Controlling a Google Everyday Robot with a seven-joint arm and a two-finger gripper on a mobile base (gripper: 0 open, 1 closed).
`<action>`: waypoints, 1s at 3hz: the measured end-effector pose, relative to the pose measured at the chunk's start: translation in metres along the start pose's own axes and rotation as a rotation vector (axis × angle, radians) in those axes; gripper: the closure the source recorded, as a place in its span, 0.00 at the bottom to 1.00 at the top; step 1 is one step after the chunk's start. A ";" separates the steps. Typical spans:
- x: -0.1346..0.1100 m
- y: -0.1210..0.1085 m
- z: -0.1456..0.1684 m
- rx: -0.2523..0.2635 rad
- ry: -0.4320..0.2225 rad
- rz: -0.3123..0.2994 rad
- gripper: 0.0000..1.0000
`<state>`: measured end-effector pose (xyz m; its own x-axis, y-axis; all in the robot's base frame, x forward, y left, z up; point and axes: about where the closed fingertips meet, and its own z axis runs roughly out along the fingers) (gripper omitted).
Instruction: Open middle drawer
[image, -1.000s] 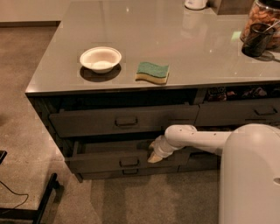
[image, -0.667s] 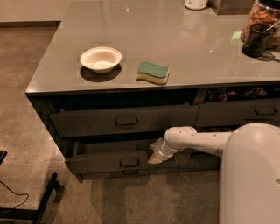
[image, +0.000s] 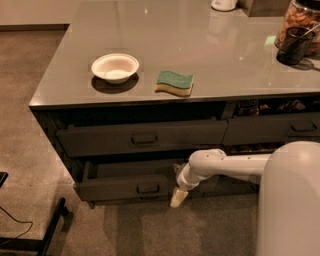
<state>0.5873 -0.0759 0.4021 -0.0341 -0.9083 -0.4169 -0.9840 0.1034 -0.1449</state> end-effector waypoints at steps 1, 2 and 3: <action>0.001 0.013 -0.003 -0.032 0.004 0.005 0.00; 0.001 0.024 -0.006 -0.093 0.010 0.004 0.00; 0.001 0.032 -0.011 -0.187 0.043 0.005 0.00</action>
Offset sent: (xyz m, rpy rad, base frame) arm -0.0395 -0.0042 0.0062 -0.0159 0.1631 0.0673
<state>0.5541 -0.0778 0.4074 -0.0430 -0.9249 -0.3778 -0.9990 0.0350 0.0280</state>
